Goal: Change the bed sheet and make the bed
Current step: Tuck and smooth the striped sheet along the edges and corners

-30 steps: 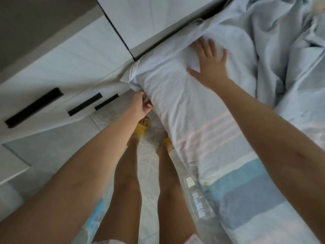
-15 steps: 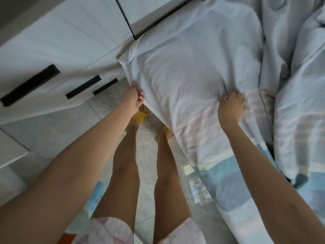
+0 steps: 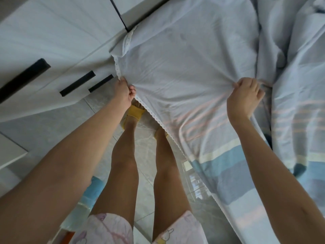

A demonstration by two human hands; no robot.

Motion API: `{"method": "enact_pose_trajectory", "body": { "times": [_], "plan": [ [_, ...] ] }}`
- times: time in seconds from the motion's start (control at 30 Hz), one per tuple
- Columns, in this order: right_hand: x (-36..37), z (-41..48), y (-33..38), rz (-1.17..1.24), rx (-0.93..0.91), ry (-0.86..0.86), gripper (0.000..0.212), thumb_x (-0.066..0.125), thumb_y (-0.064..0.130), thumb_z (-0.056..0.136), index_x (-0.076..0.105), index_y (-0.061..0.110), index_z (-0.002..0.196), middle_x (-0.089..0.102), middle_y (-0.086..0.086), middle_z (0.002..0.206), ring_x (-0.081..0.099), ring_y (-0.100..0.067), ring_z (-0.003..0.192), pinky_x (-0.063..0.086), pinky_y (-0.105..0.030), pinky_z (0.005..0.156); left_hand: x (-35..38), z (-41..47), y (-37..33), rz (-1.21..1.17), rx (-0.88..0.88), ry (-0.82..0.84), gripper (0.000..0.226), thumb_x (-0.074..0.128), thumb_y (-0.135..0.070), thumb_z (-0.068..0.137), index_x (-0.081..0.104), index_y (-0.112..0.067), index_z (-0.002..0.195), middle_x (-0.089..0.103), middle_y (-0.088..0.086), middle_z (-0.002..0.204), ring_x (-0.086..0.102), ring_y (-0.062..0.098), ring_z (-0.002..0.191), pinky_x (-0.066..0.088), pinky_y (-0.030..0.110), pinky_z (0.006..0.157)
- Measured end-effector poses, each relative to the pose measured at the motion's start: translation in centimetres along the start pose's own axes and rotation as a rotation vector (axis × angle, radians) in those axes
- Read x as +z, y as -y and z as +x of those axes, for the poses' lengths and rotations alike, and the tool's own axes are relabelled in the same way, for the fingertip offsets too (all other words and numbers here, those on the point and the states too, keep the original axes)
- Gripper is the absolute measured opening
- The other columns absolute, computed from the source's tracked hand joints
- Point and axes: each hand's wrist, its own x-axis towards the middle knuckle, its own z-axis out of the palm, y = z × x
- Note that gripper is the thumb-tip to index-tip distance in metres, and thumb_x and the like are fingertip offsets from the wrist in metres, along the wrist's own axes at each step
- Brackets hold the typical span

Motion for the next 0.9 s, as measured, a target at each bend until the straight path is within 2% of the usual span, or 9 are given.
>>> {"method": "enact_pose_trajectory", "body": {
  "times": [0.17,0.27,0.37,0.47,0.53,0.6,0.67,0.8,0.9],
  "plan": [
    [1.4,0.8,0.2,0.048,0.037,0.051,0.029,0.037,0.025,0.101,0.052,0.004,0.115,0.053,-0.015,0.121,0.048,-0.031,0.114,0.026,-0.036,0.097,0.5,0.0,-0.4,-0.078,0.022,-0.016,0.034,0.039,-0.027,0.102,0.043,-0.009,0.13,0.058,0.004,0.074,0.056,0.007,0.054,0.052,0.015,0.059],
    [2.2,0.8,0.1,0.078,0.006,0.153,0.029,0.039,0.022,0.1,0.053,0.005,0.118,0.054,-0.015,0.123,0.048,-0.032,0.116,0.028,-0.037,0.096,1.5,0.1,-0.5,-0.1,0.099,-0.167,0.035,0.038,-0.02,0.102,0.039,-0.009,0.135,0.061,0.011,0.105,0.061,0.016,0.078,0.051,0.025,0.079],
    [2.1,-1.7,1.0,0.154,-0.046,0.034,0.036,0.049,0.024,0.094,0.051,0.005,0.124,0.053,-0.014,0.125,0.048,-0.032,0.118,0.029,-0.038,0.103,2.6,-2.1,2.1,0.294,0.534,-0.389,0.04,0.049,-0.012,0.095,0.037,0.002,0.131,0.039,0.021,0.133,0.048,0.026,0.105,0.043,0.032,0.088],
    [2.4,-8.5,1.9,0.204,-0.523,-0.029,0.06,0.055,0.039,0.088,0.042,0.005,0.136,0.049,-0.016,0.137,0.04,-0.032,0.131,0.024,-0.049,0.111,2.2,-5.0,6.4,1.276,1.328,0.142,0.051,0.059,-0.028,0.086,0.041,-0.003,0.127,0.04,0.024,0.133,0.045,0.038,0.117,0.037,0.045,0.097],
    [3.6,-13.2,1.0,0.046,-0.964,0.169,0.085,0.059,0.054,0.081,0.028,0.007,0.145,0.039,-0.014,0.149,0.032,-0.031,0.139,0.017,-0.052,0.113,1.8,-4.9,7.4,1.903,1.641,0.703,0.066,0.055,-0.046,0.084,0.035,-0.015,0.138,0.032,0.018,0.149,0.031,0.041,0.136,0.021,0.058,0.11],
    [5.4,-13.7,-3.0,-0.136,-1.165,0.279,0.086,0.051,0.061,0.08,0.022,0.018,0.149,0.03,-0.008,0.154,0.027,-0.03,0.142,0.014,-0.056,0.113,2.5,-3.9,7.0,2.277,1.795,1.001,0.076,0.043,-0.059,0.085,0.022,-0.026,0.149,0.015,0.006,0.159,0.012,0.039,0.144,0.003,0.064,0.11],
    [6.6,-10.9,-8.3,-0.251,-1.045,0.245,0.07,0.043,0.056,0.088,0.026,0.027,0.149,0.03,0.0,0.155,0.029,-0.026,0.141,0.015,-0.058,0.111,4.3,-2.1,5.0,2.355,1.796,0.909,0.073,0.033,-0.061,0.089,0.007,-0.034,0.151,0.002,-0.002,0.16,0.001,0.04,0.145,-0.001,0.068,0.108],
    [5.5,-6.3,-18.4,-0.18,-0.386,0.245,0.061,0.033,0.048,0.1,0.027,0.015,0.15,0.031,-0.009,0.154,0.035,-0.028,0.138,0.019,-0.039,0.114,9.4,-1.2,0.0,2.223,1.53,0.361,0.064,0.032,-0.054,0.095,0.004,-0.038,0.151,-0.003,-0.007,0.16,-0.004,0.039,0.145,0.003,0.073,0.105],
    [4.5,-8.1,-17.1,0.015,0.152,0.271,0.061,0.042,0.028,0.098,0.018,0.012,0.152,0.023,-0.015,0.156,0.023,-0.031,0.143,0.013,-0.044,0.116,11.0,-1.9,-0.1,2.259,1.432,0.248,0.06,0.028,-0.051,0.097,0.002,-0.039,0.15,-0.008,-0.009,0.16,-0.009,0.034,0.145,0.006,0.072,0.104]
  ]
}}
